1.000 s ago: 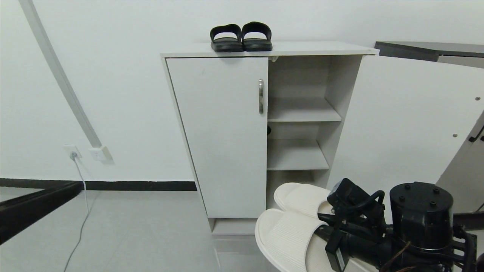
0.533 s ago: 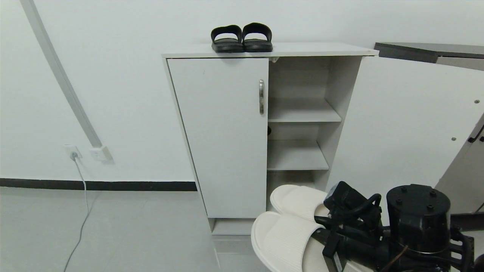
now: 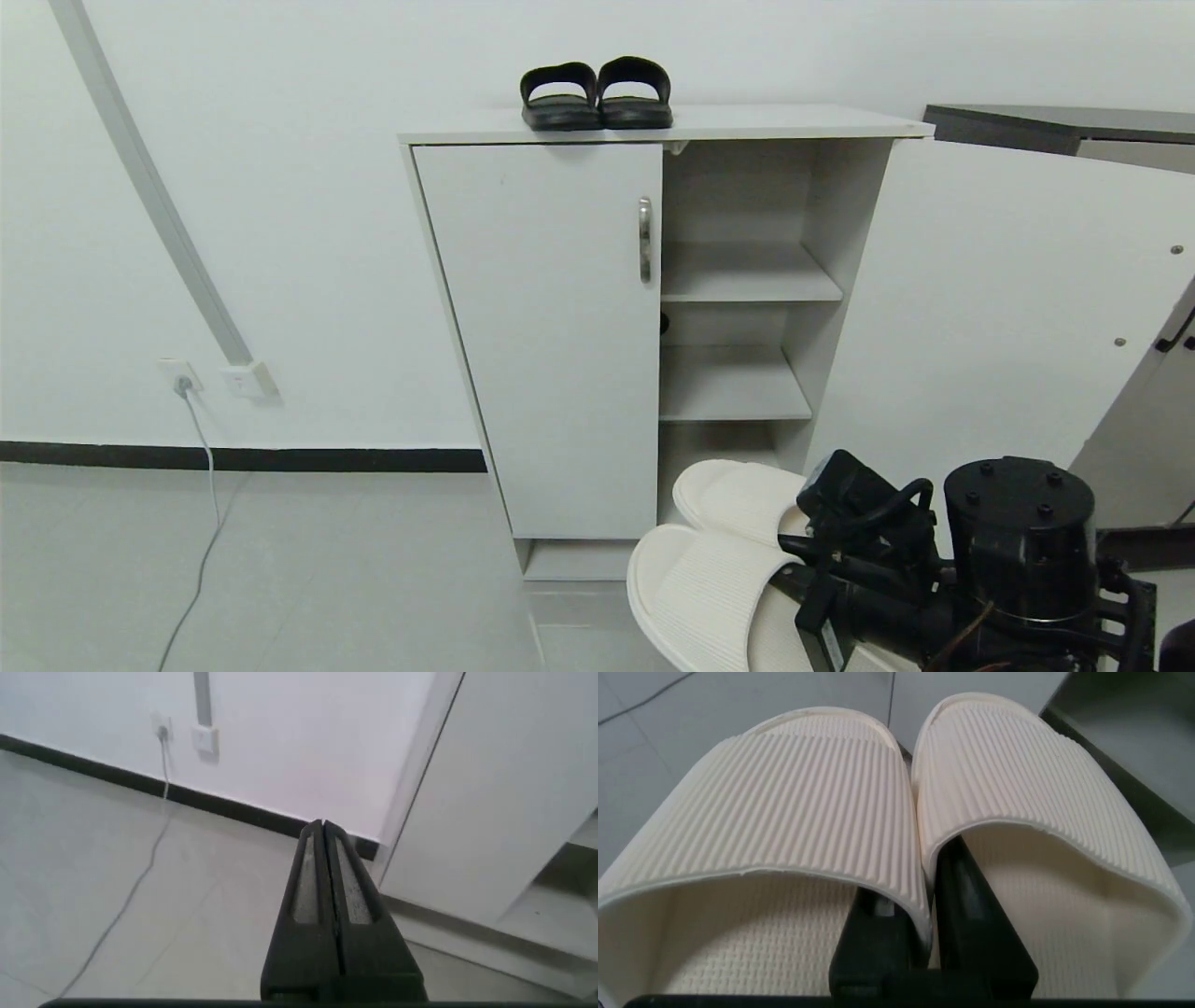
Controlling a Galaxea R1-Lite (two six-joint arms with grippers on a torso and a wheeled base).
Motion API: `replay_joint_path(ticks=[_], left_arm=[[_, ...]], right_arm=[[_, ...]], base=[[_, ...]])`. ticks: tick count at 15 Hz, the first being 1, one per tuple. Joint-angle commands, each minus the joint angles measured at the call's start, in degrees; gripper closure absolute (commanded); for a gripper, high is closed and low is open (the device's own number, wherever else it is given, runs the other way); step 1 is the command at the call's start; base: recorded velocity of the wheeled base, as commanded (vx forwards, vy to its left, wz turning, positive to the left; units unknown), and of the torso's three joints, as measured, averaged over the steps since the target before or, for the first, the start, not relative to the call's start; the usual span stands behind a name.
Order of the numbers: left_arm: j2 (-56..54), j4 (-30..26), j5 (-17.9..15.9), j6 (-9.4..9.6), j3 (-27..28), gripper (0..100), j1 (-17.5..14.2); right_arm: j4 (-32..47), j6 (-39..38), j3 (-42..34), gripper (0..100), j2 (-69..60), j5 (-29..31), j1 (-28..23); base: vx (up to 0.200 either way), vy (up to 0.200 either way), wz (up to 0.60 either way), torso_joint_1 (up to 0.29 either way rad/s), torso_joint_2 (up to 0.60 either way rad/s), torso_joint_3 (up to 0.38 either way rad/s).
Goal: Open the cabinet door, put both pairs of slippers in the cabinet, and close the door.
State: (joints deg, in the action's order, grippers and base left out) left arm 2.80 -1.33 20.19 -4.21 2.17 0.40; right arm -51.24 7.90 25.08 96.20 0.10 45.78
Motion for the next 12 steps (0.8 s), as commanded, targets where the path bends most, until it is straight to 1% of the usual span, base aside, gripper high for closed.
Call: replay_joint_path(ticks=[1, 2, 3, 4, 5, 7, 8, 10, 11, 12], left_arm=[[-2.8, 1.4, -4.0, 1.22, -1.3, 100, -0.4], [-2.8, 2.8, -9.4, 1.57, -1.9, 100, -0.4], [-2.8, 2.8, -13.5, 1.92, -2.2, 100, -0.4], [-2.7, 1.2, -16.5, 3.24, -2.2, 100, -0.4], [-2.7, 1.2, -18.5, 4.21, -2.2, 100, -0.4], [-2.7, 1.2, -20.1, 5.61, -2.2, 100, -0.4], [-2.7, 1.2, -20.2, 5.61, -2.2, 100, -0.4], [-2.8, 1.2, -20.2, 5.35, -2.2, 100, -0.4], [-2.8, 1.2, -20.1, 4.56, -2.2, 100, -0.4], [-2.8, 1.2, -20.1, 4.38, -2.1, 100, -0.4]], right_arm=[[0.0, 0.0, 0.1, 100, 0.4, 0.0, 0.0], [0.0, 0.0, 0.1, 100, 0.6, 0.0, 0.1], [0.0, 0.0, -0.1, 100, 0.7, 0.0, 0.1], [0.0, 0.0, 0.0, 100, 0.8, 0.0, 0.1], [0.0, 0.0, 0.0, 100, 0.8, 0.1, 0.2], [0.0, 0.0, 0.1, 100, 0.7, 0.1, 0.2], [-0.1, 0.0, 0.2, 100, 0.7, 0.2, 0.2], [0.0, -0.3, 1.1, 100, 0.9, 3.1, 0.2], [0.0, -1.0, 2.8, 100, 2.5, 5.8, 0.2], [-0.4, -3.2, 4.4, 100, 4.9, 9.3, 0.6]], base=[[0.000, 0.000, 0.00, 0.000, 0.00, 0.000], [0.000, 0.000, 0.00, 0.000, 0.00, 0.000], [0.000, 0.000, 0.00, 0.000, 0.00, 0.000], [0.000, 0.000, 0.00, 0.000, 0.00, 0.000], [0.000, 0.000, 0.00, 0.000, 0.00, 0.000], [0.000, 0.000, 0.00, 0.000, 0.00, 0.000], [0.000, 0.000, 0.00, 0.000, 0.00, 0.000], [0.000, 0.000, 0.00, 0.000, 0.00, 0.000], [0.000, 0.000, 0.00, 0.000, 0.00, 0.000], [0.000, 0.000, 0.00, 0.000, 0.00, 0.000]])
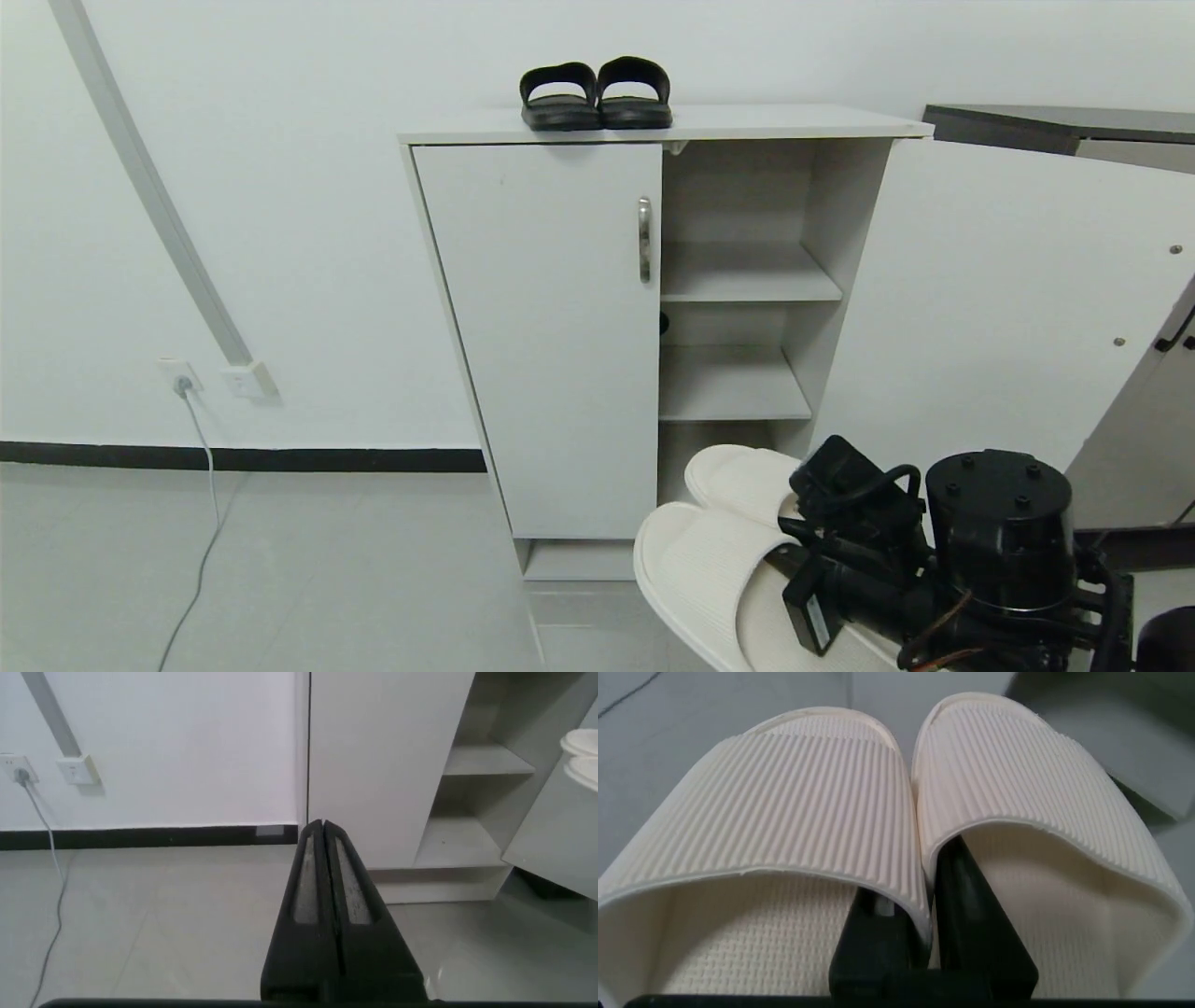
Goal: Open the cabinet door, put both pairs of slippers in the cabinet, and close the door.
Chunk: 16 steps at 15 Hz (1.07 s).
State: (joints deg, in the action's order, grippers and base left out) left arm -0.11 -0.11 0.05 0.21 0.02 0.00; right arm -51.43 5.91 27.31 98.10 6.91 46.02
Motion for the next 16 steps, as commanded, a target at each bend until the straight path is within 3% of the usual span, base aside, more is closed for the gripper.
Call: replay_joint_path(ticks=[1, 4, 9, 16], left_arm=[[0.1, -0.1, 0.0, -0.03, 0.1, 100, 0.0], [0.1, 0.0, 0.0, -0.03, 0.1, 100, 0.0], [0.1, 0.0, 0.0, -0.12, 0.1, 100, 0.0], [0.1, 0.0, 0.0, -0.12, 0.1, 100, 0.0]], right_arm=[[-1.2, -4.4, 3.1, 100, 5.3, 6.0, 1.7], [-6.8, -12.6, 9.4, 100, 16.4, 21.7, 5.7], [-7.2, -14.5, 22.0, 100, 26.5, 36.3, 5.6], [-7.1, -14.6, 25.3, 100, 27.9, 41.3, 2.7]], base=[[0.000, 0.000, 0.00, 0.000, 0.00, 0.000], [0.000, 0.000, 0.00, 0.000, 0.00, 0.000], [0.000, 0.000, 0.00, 0.000, 0.00, 0.000], [0.000, -0.029, 0.00, 0.000, 0.00, 0.001]])
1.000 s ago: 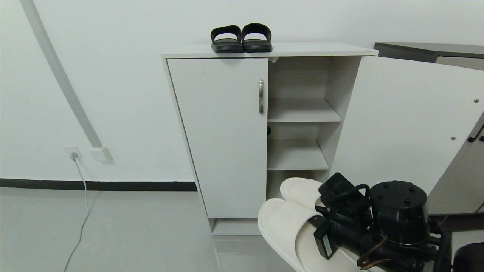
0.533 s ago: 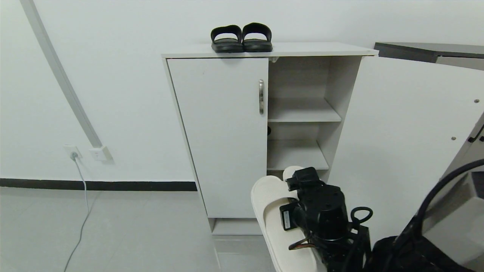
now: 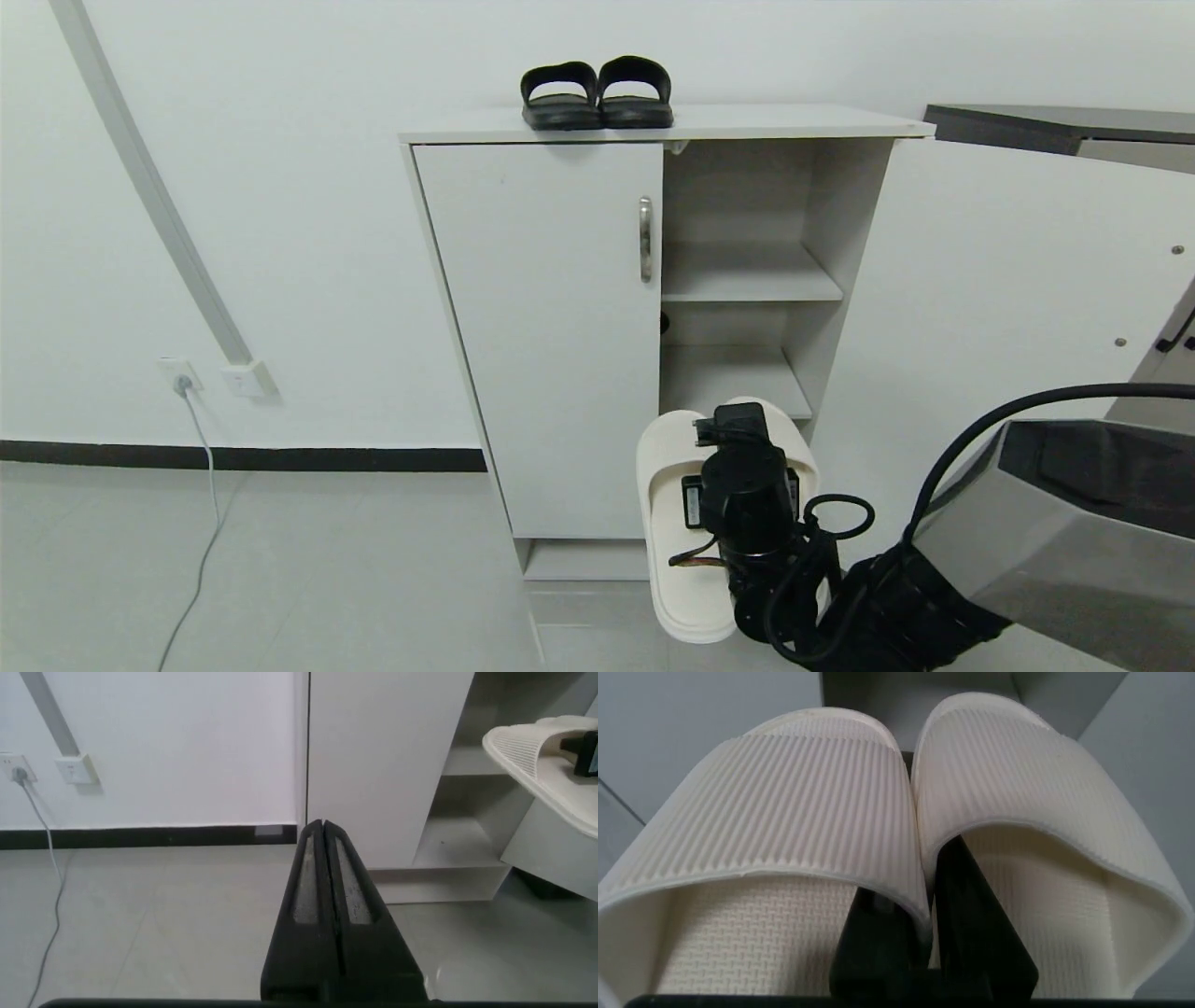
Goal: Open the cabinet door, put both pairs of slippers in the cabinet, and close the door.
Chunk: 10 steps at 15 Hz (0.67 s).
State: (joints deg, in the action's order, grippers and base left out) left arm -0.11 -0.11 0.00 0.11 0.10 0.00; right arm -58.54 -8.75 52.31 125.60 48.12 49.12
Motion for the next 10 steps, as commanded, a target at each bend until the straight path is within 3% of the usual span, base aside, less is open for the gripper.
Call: replay_joint_path(ticks=[1, 6, 10], left_arm=[[0.1, -0.1, 0.0, -0.02, 0.0, 100, 0.0], [0.1, 0.0, 0.0, -0.11, 0.0, 100, 0.0], [0.1, 0.0, 0.1, 0.07, 0.0, 100, 0.0]], right_arm=[[0.0, 0.1, 0.2, 100, 0.9, 0.1, -1.0], [-0.1, 0.1, 0.7, 100, 2.8, 0.1, -1.5], [-0.2, 0.1, 1.0, 100, 3.8, 0.0, -2.2]], base=[[0.000, -0.200, 0.00, -0.002, 0.00, 0.002], [0.000, -0.200, 0.00, 0.003, 0.00, 0.002], [0.000, 0.000, 0.00, 0.000, 0.00, 0.000]])
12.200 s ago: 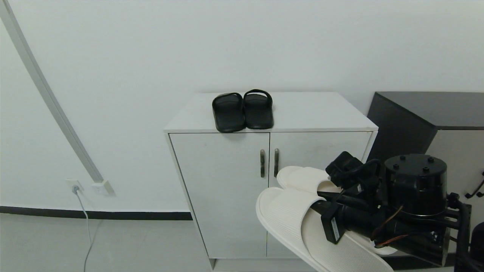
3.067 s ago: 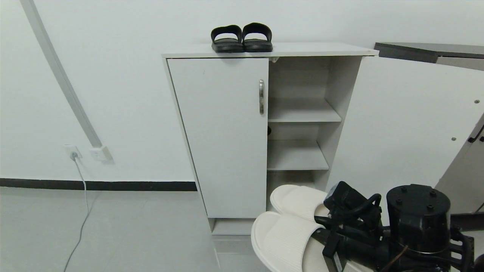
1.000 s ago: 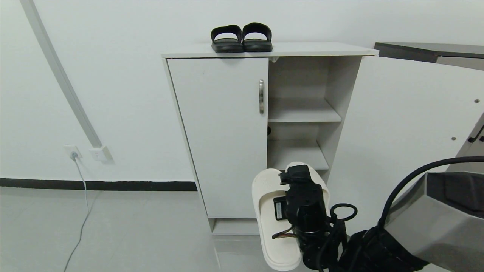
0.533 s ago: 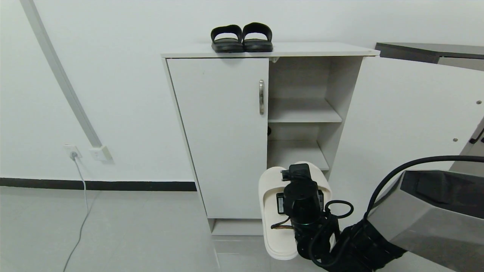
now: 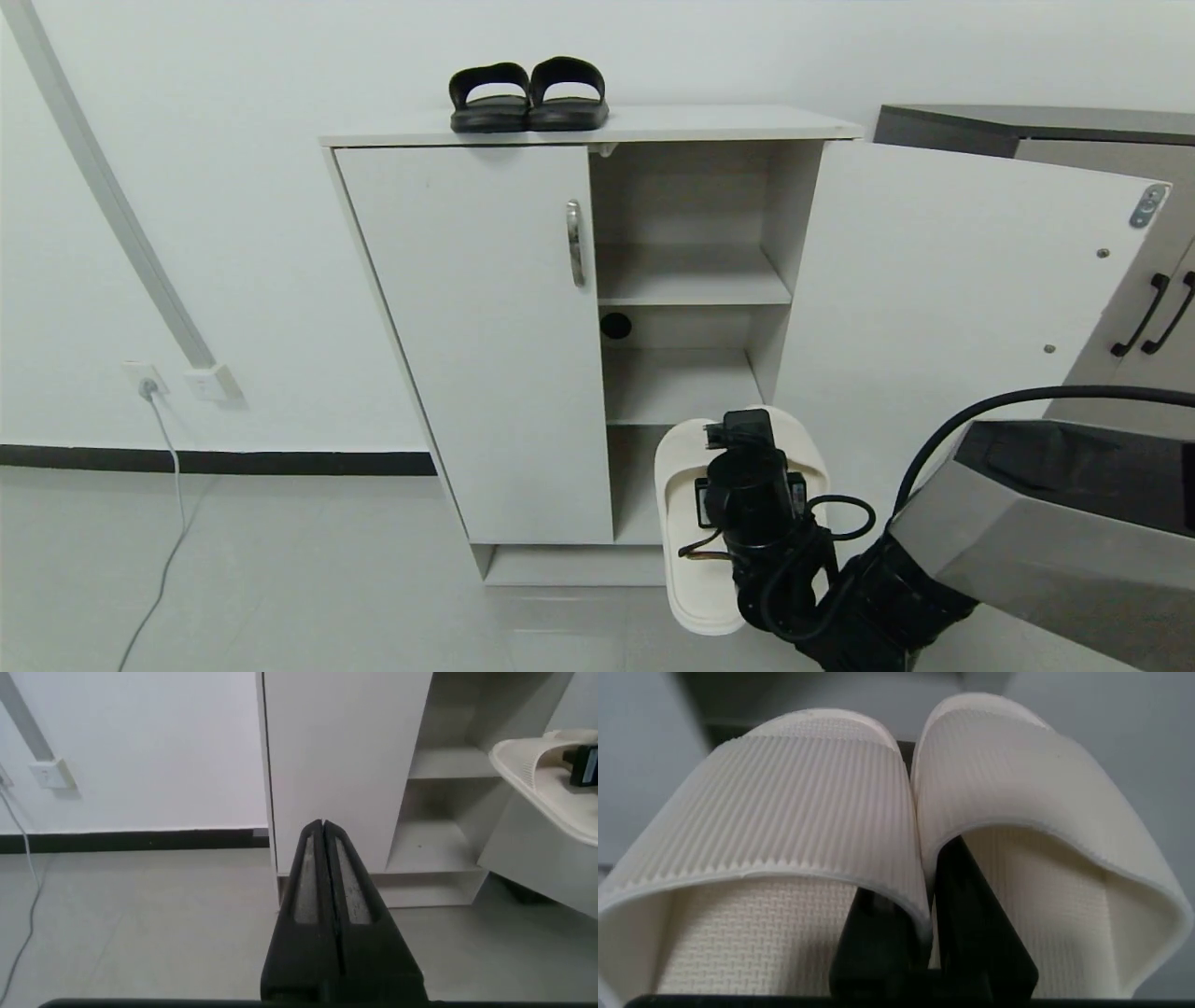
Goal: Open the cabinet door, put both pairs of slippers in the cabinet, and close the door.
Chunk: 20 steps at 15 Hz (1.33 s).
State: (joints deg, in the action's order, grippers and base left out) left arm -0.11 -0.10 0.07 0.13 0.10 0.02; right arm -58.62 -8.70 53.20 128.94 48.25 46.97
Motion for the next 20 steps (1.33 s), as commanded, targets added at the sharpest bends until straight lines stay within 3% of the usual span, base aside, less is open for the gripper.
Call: replay_joint_path(ticks=[1, 16, 20], left_arm=[[0.1, 0.0, 0.0, 0.04, 0.0, 100, 0.0], [0.1, -0.1, -0.1, 0.04, 0.0, 100, 0.0], [0.1, -0.1, -0.1, 0.04, 0.0, 100, 0.0]], right_arm=[[-0.1, 0.0, 0.1, 100, 0.5, -0.1, -0.1], [-0.3, 0.0, 1.1, 100, 2.1, -0.3, -0.1], [-0.3, 0.0, 1.1, 100, 2.5, -0.3, -0.1]], base=[[0.000, 0.000, 0.00, 0.000, 0.00, 0.000], [0.000, 0.000, 0.00, 0.000, 0.00, 0.000], [0.000, 0.000, 0.00, 0.002, 0.00, -0.155]])
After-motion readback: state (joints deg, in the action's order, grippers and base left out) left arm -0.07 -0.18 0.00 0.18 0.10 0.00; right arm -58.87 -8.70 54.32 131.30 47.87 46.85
